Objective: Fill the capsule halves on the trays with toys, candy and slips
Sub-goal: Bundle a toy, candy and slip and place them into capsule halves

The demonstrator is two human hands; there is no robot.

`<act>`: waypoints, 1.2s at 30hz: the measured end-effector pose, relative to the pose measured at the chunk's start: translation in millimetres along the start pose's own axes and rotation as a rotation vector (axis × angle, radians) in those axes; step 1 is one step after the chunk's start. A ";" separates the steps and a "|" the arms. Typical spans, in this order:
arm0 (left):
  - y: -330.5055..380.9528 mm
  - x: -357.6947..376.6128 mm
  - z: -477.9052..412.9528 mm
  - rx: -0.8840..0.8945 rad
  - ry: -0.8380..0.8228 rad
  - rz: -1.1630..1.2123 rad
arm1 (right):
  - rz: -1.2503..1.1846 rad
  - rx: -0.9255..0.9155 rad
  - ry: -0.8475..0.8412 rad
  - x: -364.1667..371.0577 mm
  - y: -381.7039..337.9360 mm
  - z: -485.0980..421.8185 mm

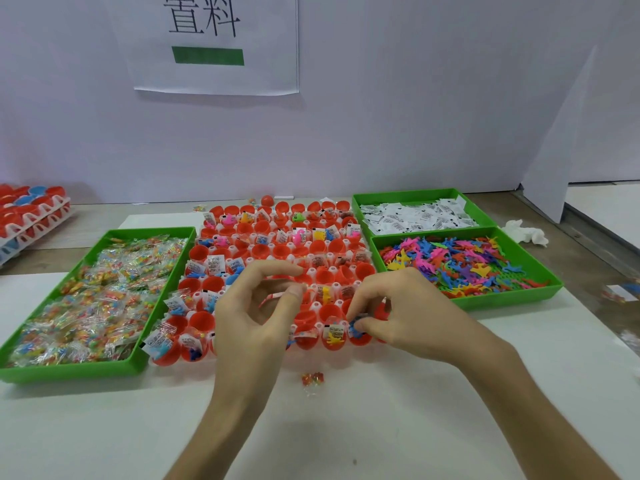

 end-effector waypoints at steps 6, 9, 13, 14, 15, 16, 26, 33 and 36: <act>0.6 0.6 0.5 0.016 -0.008 -0.005 | 0.061 -0.022 -0.022 4.9 -1.6 0.0; 1.2 0.9 0.4 0.019 -0.008 -0.005 | 0.046 -0.018 -0.029 6.9 -0.8 -0.4; 1.5 0.5 0.3 0.023 -0.001 -0.019 | 0.015 -0.014 -0.044 7.4 0.7 -1.0; 1.5 0.5 0.4 0.023 -0.001 -0.020 | 0.003 -0.010 -0.043 6.4 1.6 -0.6; 1.5 0.3 0.4 0.022 0.000 -0.022 | -0.008 -0.003 -0.042 5.3 2.5 -0.2; 1.4 0.3 0.3 0.022 0.001 -0.025 | -0.014 0.003 -0.042 4.5 3.6 0.2; 3.0 1.2 0.6 0.039 0.001 -0.032 | 0.068 0.022 -0.049 4.5 8.9 -1.0; 2.1 -0.5 -0.5 0.048 0.005 -0.031 | 0.028 -0.011 -0.057 6.3 8.2 -0.4; 2.4 -1.5 -1.2 0.052 0.010 -0.030 | 0.029 -0.017 -0.056 4.1 9.0 -0.4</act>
Point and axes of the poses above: each hand's wrist, its own z-axis away from the middle knuckle, its own x-axis out of the palm, y = z × x, the point moved 5 cm from there along -z, towards the middle knuckle, and after that the axes turned 7 degrees about y, right-handed, at the moved point
